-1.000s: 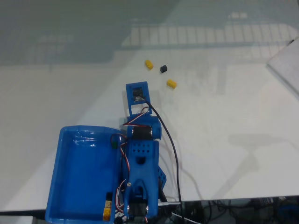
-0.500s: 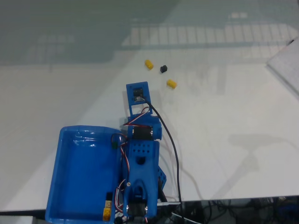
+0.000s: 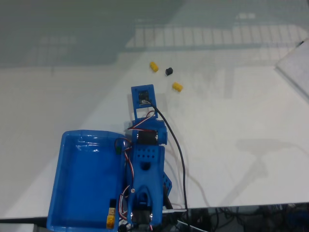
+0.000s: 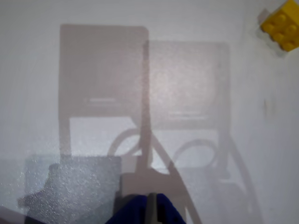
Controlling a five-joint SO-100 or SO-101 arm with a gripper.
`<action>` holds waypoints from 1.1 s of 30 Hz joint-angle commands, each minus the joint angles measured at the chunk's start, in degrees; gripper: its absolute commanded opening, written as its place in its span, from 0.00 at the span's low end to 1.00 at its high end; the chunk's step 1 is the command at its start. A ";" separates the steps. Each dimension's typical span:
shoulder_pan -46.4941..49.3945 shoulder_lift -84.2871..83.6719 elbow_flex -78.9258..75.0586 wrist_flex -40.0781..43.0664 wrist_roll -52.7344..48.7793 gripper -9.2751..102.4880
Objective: Pick up all the lego then put into the bin
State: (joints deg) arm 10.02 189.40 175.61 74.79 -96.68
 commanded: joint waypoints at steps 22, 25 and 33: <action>5.62 -24.08 -7.65 -30.76 23.99 0.26; 7.47 -35.68 -14.94 -33.49 27.16 0.26; 10.63 -59.33 -29.00 -41.40 29.53 0.26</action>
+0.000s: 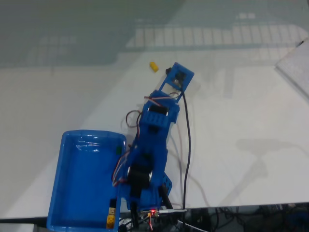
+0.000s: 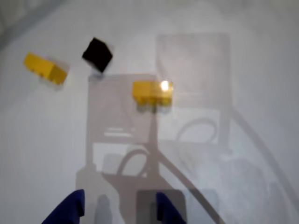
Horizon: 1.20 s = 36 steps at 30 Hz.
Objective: Pick up all the lego then put into the bin
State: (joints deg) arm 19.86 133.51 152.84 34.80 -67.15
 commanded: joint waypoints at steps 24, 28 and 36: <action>5.71 -32.87 -28.74 -2.81 -6.59 0.26; 6.33 -36.12 -32.61 -2.64 -6.86 0.26; 6.24 -39.02 -33.57 -2.37 -9.58 0.26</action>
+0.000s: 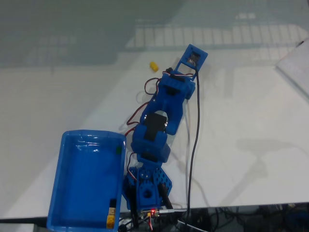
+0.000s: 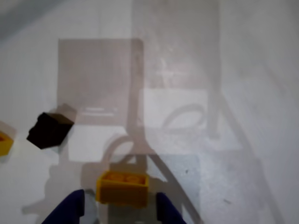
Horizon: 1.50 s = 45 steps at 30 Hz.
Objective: Pick up all the lego then put into the bin
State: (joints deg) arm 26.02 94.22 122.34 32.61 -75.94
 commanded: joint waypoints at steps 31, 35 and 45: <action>-0.79 -3.60 -5.71 -0.09 -1.32 0.26; -0.79 -3.87 -5.71 -0.09 -1.58 0.13; -0.79 -2.11 -5.19 0.35 -1.49 0.08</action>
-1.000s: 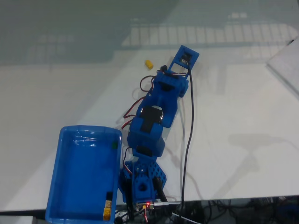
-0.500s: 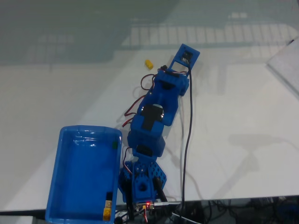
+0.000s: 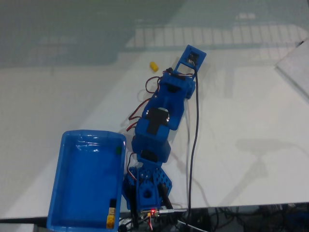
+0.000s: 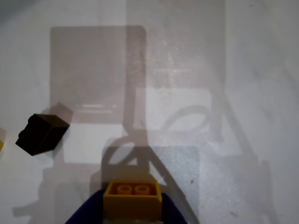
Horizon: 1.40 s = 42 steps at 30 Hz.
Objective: Pick up all the lego then put into the bin
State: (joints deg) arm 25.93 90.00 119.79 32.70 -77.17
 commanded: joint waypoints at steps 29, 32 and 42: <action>-81.12 75.41 2.37 57.48 10.46 0.09; -90.79 77.96 2.29 64.07 10.46 0.10; -98.09 74.53 2.72 71.98 6.15 0.27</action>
State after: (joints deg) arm -71.81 165.59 123.75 104.24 -70.05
